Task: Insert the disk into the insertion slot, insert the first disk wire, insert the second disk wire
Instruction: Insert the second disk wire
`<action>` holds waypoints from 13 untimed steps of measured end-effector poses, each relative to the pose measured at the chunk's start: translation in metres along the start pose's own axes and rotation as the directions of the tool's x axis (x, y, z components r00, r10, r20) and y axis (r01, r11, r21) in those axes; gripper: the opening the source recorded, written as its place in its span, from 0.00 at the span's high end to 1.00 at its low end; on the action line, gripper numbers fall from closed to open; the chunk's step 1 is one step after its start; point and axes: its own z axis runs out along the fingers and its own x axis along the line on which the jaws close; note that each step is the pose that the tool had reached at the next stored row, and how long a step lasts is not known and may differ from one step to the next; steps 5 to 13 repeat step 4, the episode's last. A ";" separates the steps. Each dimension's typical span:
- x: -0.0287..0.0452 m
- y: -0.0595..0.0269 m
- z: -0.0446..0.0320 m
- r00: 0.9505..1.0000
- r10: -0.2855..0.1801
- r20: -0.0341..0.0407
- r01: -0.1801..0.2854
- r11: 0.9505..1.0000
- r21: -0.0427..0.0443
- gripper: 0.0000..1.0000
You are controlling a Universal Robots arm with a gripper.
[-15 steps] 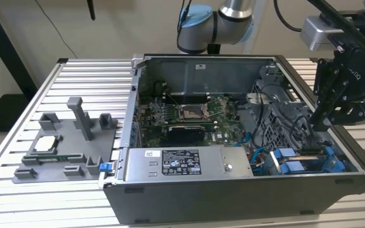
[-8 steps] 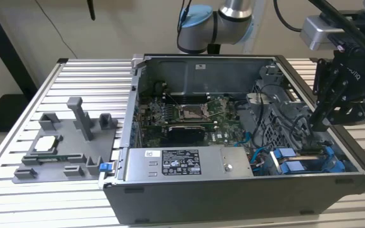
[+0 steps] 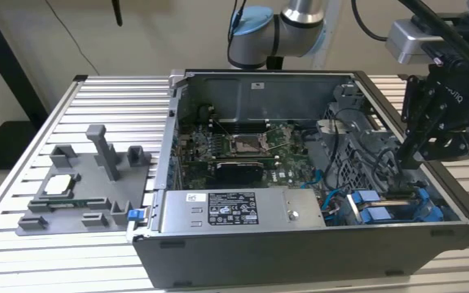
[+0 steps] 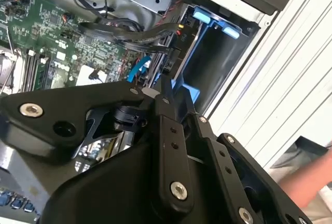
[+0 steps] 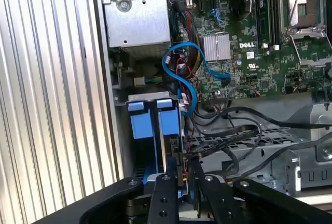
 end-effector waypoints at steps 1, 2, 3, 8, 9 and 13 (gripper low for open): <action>0.0000 0.0000 0.0000 1.000 0.000 0.000 0.000 1.000 -0.001 0.00; 0.0000 0.0000 0.0000 1.000 0.000 0.000 0.000 1.000 -0.002 0.00; 0.0000 0.0000 0.0000 1.000 0.000 0.000 0.000 1.000 -0.003 0.00; 0.0000 0.0000 0.0000 1.000 0.000 -0.001 0.000 1.000 -0.004 0.00; 0.0000 0.0000 0.0000 1.000 0.000 -0.001 0.000 1.000 -0.004 0.00; 0.0000 0.0000 0.0000 1.000 0.000 -0.001 0.000 1.000 -0.004 0.00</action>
